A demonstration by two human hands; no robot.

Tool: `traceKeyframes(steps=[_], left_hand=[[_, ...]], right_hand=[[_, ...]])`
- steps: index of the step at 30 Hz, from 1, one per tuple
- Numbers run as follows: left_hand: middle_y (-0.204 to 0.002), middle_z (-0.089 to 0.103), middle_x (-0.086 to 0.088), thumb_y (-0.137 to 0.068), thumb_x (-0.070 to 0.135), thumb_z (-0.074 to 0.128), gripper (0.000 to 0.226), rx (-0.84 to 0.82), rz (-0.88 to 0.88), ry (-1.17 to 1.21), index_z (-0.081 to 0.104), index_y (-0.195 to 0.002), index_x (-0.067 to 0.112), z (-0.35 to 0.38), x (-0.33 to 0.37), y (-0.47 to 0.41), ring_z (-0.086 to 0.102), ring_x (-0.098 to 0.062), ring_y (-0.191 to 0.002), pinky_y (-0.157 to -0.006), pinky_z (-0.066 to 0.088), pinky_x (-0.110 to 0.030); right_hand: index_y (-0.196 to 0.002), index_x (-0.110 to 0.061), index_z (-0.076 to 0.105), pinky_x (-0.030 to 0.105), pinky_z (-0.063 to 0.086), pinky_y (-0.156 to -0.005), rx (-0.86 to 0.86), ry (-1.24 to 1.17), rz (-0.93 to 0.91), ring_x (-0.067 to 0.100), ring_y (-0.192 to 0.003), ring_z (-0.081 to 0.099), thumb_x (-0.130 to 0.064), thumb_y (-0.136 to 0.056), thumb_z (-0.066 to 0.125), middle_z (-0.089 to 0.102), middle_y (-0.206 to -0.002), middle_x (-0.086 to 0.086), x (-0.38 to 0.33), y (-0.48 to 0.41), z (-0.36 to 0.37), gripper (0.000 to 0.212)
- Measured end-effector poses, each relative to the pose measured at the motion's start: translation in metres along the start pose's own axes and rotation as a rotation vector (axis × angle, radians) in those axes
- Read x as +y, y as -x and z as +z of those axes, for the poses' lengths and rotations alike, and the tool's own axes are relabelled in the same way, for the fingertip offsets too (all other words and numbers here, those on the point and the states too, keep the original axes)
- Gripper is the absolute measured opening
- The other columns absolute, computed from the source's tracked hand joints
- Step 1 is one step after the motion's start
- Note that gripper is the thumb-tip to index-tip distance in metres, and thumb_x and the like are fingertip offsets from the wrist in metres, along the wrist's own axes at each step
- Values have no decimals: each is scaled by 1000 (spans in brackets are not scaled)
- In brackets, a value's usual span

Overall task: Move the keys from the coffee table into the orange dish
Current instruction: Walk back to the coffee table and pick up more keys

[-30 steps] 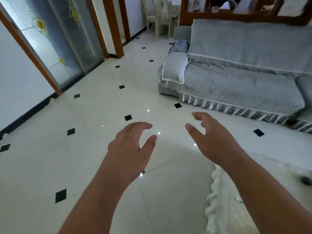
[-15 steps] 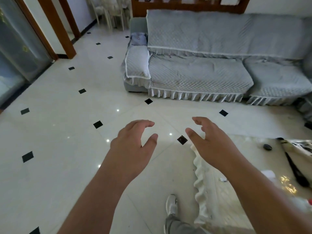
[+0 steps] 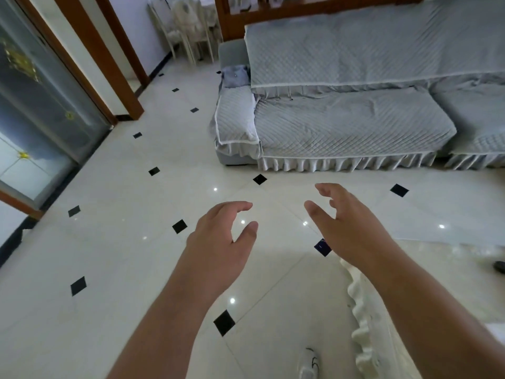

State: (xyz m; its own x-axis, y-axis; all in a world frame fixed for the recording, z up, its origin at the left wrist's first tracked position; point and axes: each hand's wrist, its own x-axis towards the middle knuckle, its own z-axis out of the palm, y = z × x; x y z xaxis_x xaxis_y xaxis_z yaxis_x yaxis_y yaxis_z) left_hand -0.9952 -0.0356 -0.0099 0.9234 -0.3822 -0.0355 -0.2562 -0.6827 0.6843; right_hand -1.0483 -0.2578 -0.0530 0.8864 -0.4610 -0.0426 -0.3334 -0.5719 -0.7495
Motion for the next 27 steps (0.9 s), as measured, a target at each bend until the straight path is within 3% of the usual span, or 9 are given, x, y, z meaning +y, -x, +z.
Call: traceKeyframes(steps=[6, 9, 13, 18, 21, 27], left_hand=[[-113, 39, 47, -90, 52, 50, 33, -69, 79, -5, 47, -123, 54, 29, 23, -62, 39, 24, -98, -88, 36, -23], [-113, 37, 48, -90, 52, 49, 34, -111, 144, -26, 47, -124, 53, 42, 39, -100, 40, 18, -105, -87, 35, -20], [-113, 39, 41, -91, 48, 52, 34, -196, 273, -42, 50, -125, 48, 65, 60, -158, 40, 15, -107, -101, 35, -31], [-126, 48, 29, -91, 42, 55, 35, -333, 461, -51, 54, -126, 41, 93, 86, -236, 42, 3, -122, -102, 36, -30], [-126, 43, 31, -91, 44, 53, 36, -436, 567, -84, 52, -127, 43, 107, 104, -282, 41, 2, -122, -99, 35, -28], [-123, 43, 28, -91, 48, 51, 37, -626, 767, -59, 51, -127, 43, 153, 144, -342, 43, 1, -119, -97, 36, -31]], right_hand=[[-139, -39, 40, 31, 38, -90, 56, 4, 65, 7, -121, 50, -61, -90, 45, 46, -142, -16, 22, -47, -30, 54], [-138, -41, 40, 28, 39, -83, 101, -7, 122, 3, -103, 57, -63, -89, 44, 47, -141, -18, 35, -66, -43, 54], [-137, -42, 40, 31, 39, -89, 199, -16, 226, 1, -112, 50, -64, -89, 44, 47, -140, -20, 56, -93, -57, 53], [-135, -44, 39, 30, 39, -84, 350, 42, 402, -7, -96, 48, -68, -87, 42, 48, -140, -21, 76, -118, -76, 53], [-132, -45, 42, 29, 37, -81, 467, 38, 506, -14, -83, 48, -68, -87, 39, 51, -136, -20, 80, -132, -87, 51], [-134, -40, 48, 36, 43, -95, 661, -80, 707, -1, -103, 52, -65, -91, 36, 54, -134, -18, 89, -142, -92, 51]])
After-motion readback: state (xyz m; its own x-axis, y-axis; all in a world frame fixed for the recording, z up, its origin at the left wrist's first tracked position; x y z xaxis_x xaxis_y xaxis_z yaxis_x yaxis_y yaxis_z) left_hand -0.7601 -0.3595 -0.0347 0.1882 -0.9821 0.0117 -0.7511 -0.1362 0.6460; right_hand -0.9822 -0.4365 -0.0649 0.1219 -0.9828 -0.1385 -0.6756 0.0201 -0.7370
